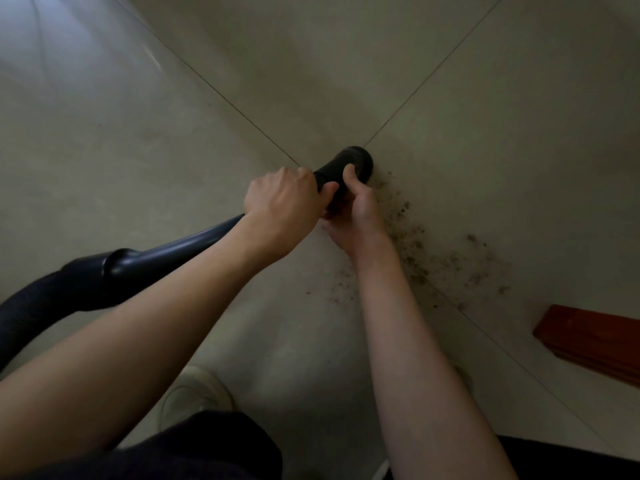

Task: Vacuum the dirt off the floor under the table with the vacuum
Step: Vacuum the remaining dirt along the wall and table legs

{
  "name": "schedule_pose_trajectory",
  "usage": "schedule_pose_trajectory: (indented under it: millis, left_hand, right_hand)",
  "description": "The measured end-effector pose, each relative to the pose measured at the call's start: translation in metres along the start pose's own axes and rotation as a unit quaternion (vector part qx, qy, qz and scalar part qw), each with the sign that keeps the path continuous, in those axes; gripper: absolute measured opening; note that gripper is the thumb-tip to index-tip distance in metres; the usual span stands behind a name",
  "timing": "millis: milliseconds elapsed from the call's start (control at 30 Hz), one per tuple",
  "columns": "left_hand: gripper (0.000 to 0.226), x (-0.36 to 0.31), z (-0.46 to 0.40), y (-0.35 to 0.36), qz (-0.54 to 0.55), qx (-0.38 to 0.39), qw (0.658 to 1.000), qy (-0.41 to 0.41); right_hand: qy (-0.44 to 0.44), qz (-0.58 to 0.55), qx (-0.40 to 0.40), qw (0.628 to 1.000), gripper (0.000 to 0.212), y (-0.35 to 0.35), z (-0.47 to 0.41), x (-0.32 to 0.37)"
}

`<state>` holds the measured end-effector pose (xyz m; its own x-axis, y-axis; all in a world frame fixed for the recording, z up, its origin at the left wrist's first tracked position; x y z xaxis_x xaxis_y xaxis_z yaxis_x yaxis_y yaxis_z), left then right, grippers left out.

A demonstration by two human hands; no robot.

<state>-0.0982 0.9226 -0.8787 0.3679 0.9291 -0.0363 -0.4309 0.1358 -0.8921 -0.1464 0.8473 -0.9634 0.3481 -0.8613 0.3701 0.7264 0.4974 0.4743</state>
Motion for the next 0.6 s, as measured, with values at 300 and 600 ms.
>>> schedule_pose_trajectory:
  millis: [300, 600]
  left_hand:
    - [0.052, -0.027, -0.010, -0.005, -0.024, -0.002, 0.999, 0.033]
    - [0.051, -0.037, -0.020, -0.002, 0.015, 0.011, 0.998, 0.054]
  right_hand:
    - [-0.006, -0.079, -0.009, 0.997, 0.041, -0.016, 0.000, 0.016]
    - [-0.042, -0.060, -0.025, 0.997, 0.053, -0.025, -0.001, 0.032]
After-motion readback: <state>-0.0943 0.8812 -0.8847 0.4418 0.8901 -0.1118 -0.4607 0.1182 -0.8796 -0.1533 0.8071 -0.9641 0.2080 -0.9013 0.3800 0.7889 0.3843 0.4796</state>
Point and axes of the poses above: each hand's wrist, its own z-axis away from the middle knuckle, its own y-axis out of the palm, x = y × z, the point moved 7 cm from there along -z, towards the middle knuckle, and after that the axes turned 6 degrees about -z, right-handed, at the moved point
